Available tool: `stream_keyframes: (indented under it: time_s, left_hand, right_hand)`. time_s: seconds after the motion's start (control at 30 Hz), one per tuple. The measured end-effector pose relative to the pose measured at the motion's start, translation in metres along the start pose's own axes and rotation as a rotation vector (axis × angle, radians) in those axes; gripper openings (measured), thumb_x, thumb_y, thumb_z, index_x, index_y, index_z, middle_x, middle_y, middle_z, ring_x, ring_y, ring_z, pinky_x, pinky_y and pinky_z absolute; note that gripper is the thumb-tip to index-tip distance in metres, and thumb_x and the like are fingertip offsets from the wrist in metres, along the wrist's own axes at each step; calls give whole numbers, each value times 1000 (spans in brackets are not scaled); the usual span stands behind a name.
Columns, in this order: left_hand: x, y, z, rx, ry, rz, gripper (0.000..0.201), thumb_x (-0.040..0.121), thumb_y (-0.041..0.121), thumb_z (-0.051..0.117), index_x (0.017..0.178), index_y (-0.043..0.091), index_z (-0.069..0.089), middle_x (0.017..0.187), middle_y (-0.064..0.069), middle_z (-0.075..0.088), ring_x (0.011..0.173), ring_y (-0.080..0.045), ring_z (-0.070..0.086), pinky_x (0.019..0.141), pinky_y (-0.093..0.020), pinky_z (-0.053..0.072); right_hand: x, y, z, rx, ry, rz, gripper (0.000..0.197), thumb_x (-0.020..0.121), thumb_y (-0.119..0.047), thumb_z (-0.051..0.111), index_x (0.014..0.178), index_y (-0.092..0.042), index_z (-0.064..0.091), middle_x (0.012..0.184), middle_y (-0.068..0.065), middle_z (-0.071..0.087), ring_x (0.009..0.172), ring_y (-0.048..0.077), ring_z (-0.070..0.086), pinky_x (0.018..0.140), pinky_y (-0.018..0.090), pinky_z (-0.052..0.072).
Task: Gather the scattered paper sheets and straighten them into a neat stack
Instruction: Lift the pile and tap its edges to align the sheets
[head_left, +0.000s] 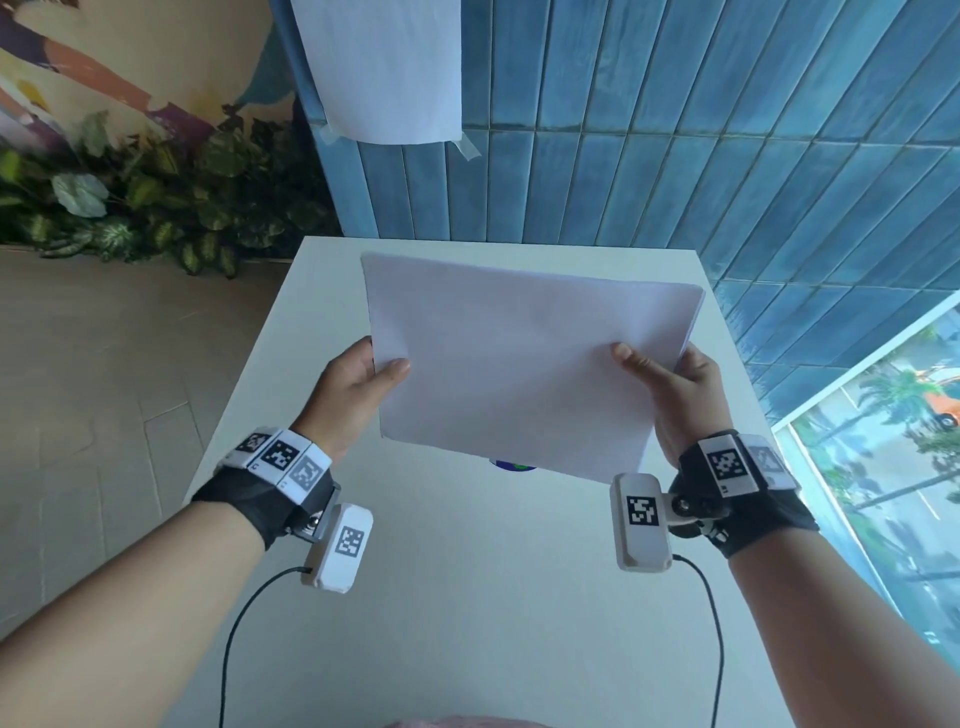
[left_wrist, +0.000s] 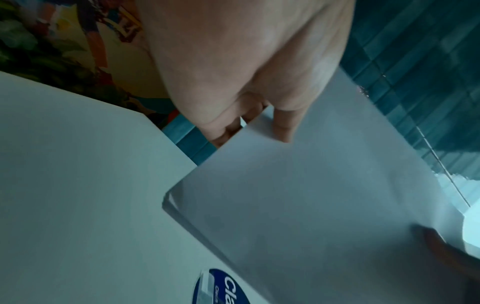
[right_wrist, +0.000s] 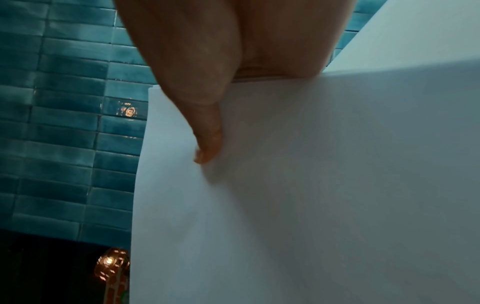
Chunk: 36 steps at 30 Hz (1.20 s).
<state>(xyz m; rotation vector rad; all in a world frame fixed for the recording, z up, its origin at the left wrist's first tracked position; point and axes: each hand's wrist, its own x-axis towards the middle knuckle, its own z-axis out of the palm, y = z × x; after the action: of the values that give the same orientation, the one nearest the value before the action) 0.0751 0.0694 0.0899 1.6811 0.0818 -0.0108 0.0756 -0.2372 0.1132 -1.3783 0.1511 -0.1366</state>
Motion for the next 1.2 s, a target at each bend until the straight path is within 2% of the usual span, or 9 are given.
stream_keyframes:
  time_s: [0.07,0.17,0.27,0.43,0.6,0.73,0.93,1.1,1.2]
  left_hand:
    - [-2,-3,6,88,15,61,35,92,25,55,119,3,53,120,-13,66,114,-27,62,103,-45,46]
    - [-7,-6,17,236,95,144,15,98,13,46,111,6,48,103,3,63,93,-13,59,89,-30,46]
    - [-12,-13,24,358,126,189,8,99,11,44,105,15,41,87,13,56,86,-27,56,79,-32,46]
    - [-22,-41,23,425,120,113,8,100,19,44,101,23,37,77,19,52,79,-26,55,67,-32,44]
    - [-23,-44,21,458,121,81,13,100,18,44,95,13,34,69,8,42,64,-21,48,60,-28,36]
    - [-15,-50,8,442,136,74,24,97,20,46,107,-2,46,97,-27,61,87,-37,58,75,-36,45]
    - [-22,-58,12,499,175,96,13,98,12,48,106,1,49,94,-20,66,87,-36,61,65,-27,37]
    - [-36,-65,16,450,208,88,14,99,12,47,112,6,48,95,2,66,85,-21,60,69,-14,41]
    - [-41,-70,18,378,191,34,14,97,10,49,111,12,47,96,16,65,86,3,63,77,-12,45]
  right_hand:
    - [1,3,2,-17,20,-24,14,79,-2,69,84,-15,68,80,-2,74,75,21,66,72,36,54]
    - [1,11,6,-28,79,-69,14,80,-2,68,84,-16,67,75,-10,74,72,11,66,71,26,54]
    - [-2,22,8,-40,108,-89,16,81,-1,68,83,-17,67,73,-14,73,71,3,65,70,18,51]
    - [-6,39,5,-74,109,-53,15,81,-4,70,77,-18,68,72,-12,73,73,11,63,71,25,52]
    - [-8,47,7,-37,95,-13,14,80,-3,70,80,-18,69,76,-8,73,76,15,64,72,27,53]
    - [-8,49,8,-28,87,-18,14,80,-4,70,80,-18,69,77,-8,74,76,14,65,71,26,53]
    - [-17,60,7,-69,69,4,17,80,-5,71,73,-21,72,75,-9,74,76,15,64,73,30,52]
    - [-20,62,6,-70,62,2,20,80,-3,70,72,-22,72,75,-10,74,74,13,65,72,28,52]
    - [-21,61,3,-51,50,45,8,74,-11,75,76,-18,71,79,-3,73,75,16,66,69,28,52]
